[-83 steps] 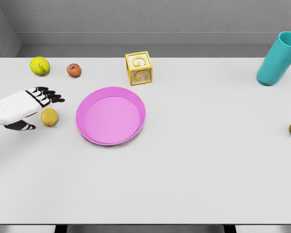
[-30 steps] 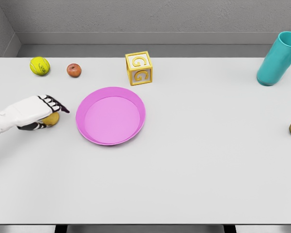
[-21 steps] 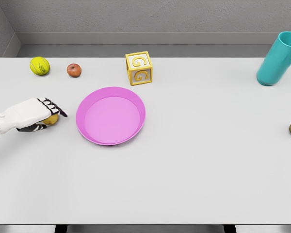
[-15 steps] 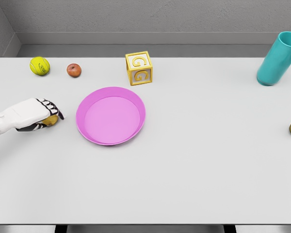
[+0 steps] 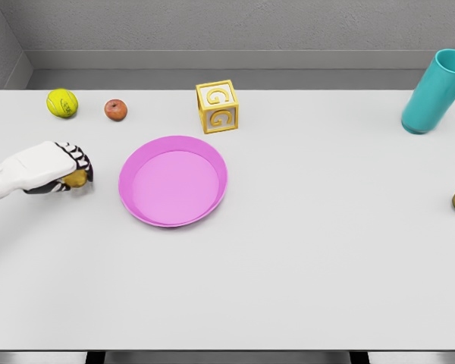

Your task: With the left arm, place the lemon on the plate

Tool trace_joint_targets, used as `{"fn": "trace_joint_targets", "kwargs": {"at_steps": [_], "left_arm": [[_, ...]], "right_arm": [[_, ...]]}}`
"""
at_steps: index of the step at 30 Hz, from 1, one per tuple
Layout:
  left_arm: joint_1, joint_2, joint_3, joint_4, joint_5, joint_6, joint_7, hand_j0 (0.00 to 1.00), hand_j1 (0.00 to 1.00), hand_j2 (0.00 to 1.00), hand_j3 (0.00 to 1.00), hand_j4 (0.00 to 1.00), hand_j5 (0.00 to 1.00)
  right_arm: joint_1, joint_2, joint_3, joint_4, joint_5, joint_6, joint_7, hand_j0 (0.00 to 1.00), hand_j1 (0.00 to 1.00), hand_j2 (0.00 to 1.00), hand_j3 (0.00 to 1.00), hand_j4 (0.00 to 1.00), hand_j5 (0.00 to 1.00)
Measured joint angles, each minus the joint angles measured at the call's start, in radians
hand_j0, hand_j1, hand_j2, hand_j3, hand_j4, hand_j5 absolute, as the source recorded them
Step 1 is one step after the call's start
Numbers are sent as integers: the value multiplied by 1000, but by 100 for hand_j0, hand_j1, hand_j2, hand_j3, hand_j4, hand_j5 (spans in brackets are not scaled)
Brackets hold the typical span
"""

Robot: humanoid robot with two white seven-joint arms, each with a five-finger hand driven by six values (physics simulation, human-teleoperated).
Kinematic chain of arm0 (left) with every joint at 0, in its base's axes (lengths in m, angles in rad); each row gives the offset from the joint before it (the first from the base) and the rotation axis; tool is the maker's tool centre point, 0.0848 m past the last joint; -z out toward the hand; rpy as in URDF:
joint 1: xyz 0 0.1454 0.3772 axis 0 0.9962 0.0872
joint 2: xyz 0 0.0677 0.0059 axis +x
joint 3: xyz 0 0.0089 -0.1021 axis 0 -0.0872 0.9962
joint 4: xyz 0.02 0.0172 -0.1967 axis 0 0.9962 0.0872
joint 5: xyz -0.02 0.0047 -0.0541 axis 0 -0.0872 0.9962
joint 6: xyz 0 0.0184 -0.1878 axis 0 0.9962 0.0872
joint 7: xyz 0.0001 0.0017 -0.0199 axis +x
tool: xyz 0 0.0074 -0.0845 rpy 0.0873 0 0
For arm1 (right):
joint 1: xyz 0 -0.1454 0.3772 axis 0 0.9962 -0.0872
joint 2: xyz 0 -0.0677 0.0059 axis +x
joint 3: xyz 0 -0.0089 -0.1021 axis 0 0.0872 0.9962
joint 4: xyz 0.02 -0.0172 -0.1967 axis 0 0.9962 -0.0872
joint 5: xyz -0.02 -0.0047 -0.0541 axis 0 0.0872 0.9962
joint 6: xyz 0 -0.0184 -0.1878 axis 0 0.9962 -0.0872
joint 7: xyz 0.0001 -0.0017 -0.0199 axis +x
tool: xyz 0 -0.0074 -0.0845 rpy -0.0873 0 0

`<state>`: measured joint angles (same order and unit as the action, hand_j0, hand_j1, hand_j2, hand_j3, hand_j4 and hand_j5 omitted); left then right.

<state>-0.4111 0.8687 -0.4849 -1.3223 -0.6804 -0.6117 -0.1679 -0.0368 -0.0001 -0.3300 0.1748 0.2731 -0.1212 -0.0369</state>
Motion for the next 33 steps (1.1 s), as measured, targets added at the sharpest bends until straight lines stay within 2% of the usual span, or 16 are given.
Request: {"fn": "trace_joint_targets", "kwargs": {"at_steps": [10, 25, 33], "left_arm": [[-43, -25, 8, -16, 24, 0, 0, 45, 45, 45, 45, 45, 45], [-48, -112, -22, -143, 23, 0, -4, 44, 44, 44, 44, 44, 44], [-58, -160, -52, -181, 18, -1, -21, 45, 45, 45, 45, 45, 45]], "right_arm": [[0, 0, 0, 0, 0, 0, 0, 100, 100, 100, 100, 100, 100], [0, 0, 0, 0, 0, 0, 0, 100, 100, 100, 100, 100, 100], [0, 0, 0, 0, 0, 0, 0, 100, 100, 100, 100, 100, 100]]}}
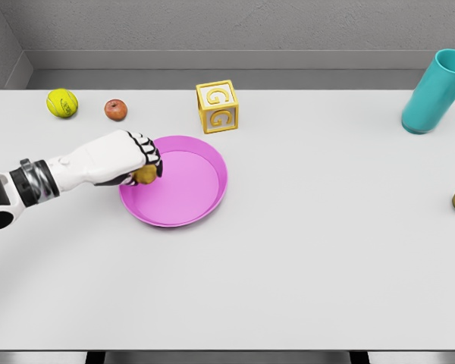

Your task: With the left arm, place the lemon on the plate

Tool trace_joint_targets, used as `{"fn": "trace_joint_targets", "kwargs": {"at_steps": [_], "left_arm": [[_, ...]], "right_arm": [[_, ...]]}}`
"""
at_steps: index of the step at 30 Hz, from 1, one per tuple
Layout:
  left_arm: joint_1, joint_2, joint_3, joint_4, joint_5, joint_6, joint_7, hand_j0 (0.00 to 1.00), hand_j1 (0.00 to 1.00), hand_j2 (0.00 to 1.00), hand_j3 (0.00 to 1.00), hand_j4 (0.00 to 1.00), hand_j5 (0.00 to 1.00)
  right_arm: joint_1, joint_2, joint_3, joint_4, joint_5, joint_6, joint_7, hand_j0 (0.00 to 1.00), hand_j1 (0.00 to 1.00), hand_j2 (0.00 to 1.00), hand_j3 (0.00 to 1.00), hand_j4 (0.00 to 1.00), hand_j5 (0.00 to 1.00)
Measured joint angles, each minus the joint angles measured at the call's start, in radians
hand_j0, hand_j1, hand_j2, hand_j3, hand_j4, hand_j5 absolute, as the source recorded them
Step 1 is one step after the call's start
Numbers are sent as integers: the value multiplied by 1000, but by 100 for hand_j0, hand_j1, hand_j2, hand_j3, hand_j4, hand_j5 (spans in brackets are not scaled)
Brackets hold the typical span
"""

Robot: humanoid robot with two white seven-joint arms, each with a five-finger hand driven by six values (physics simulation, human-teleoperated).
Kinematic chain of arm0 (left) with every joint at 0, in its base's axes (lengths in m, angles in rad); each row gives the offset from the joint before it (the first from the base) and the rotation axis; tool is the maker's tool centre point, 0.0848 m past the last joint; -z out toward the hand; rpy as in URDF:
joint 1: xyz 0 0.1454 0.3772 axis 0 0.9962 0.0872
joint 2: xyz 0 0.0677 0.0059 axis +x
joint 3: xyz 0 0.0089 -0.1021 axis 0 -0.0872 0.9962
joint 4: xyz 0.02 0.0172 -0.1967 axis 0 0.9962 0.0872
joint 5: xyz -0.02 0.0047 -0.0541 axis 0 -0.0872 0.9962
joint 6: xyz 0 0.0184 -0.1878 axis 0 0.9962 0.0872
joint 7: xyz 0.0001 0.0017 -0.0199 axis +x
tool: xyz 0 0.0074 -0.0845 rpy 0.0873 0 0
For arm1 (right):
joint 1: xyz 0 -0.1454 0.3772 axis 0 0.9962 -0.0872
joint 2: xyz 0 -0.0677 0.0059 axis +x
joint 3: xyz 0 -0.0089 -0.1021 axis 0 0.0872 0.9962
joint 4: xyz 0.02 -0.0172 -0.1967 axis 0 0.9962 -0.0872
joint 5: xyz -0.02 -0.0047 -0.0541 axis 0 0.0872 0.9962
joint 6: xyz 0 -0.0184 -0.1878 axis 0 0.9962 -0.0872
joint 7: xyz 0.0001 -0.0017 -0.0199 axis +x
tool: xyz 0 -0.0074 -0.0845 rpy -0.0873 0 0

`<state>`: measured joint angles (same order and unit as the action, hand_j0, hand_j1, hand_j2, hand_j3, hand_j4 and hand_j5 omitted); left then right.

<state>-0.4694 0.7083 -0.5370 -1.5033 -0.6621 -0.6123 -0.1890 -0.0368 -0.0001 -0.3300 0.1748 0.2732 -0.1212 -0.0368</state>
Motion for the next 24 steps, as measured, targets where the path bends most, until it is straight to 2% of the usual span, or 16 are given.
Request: {"fn": "trace_joint_targets", "kwargs": {"at_steps": [3, 4, 5, 6, 10, 15, 18, 20, 24], "left_arm": [[-3, -16, -13, -7, -1, 0, -5, 45, 45, 45, 45, 45, 45], [-3, -18, -16, -11, -1, 0, -8, 51, 51, 51, 51, 51, 51], [-3, -20, -18, -16, 0, 0, -16, 92, 92, 92, 92, 92, 92], [-3, -22, -20, -19, 5, 0, -23, 100, 100, 100, 100, 100, 100], [-6, -19, -7, -24, 17, 0, -32, 100, 100, 100, 100, 100, 100], [14, 37, 100, -19, 43, 0, -34, 100, 100, 100, 100, 100, 100], [72, 89, 170, 5, 65, 0, -34, 100, 100, 100, 100, 100, 100], [84, 116, 217, 21, 82, 0, -34, 100, 100, 100, 100, 100, 100], [101, 135, 251, 32, 99, 0, -37, 100, 100, 100, 100, 100, 100]], "right_arm": [[0, 0, 0, 0, 0, 0, 0, 100, 100, 100, 100, 100, 100], [0, 0, 0, 0, 0, 0, 0, 100, 100, 100, 100, 100, 100], [0, 0, 0, 0, 0, 0, 0, 100, 100, 100, 100, 100, 100], [0, 0, 0, 0, 0, 0, 0, 100, 100, 100, 100, 100, 100], [0, 0, 0, 0, 0, 0, 0, 100, 100, 100, 100, 100, 100], [0, 0, 0, 0, 0, 0, 0, 100, 100, 100, 100, 100, 100], [0, 0, 0, 0, 0, 0, 0, 100, 100, 100, 100, 100, 100], [0, 0, 0, 0, 0, 0, 0, 100, 100, 100, 100, 100, 100], [0, 0, 0, 0, 0, 0, 0, 100, 100, 100, 100, 100, 100]]}}
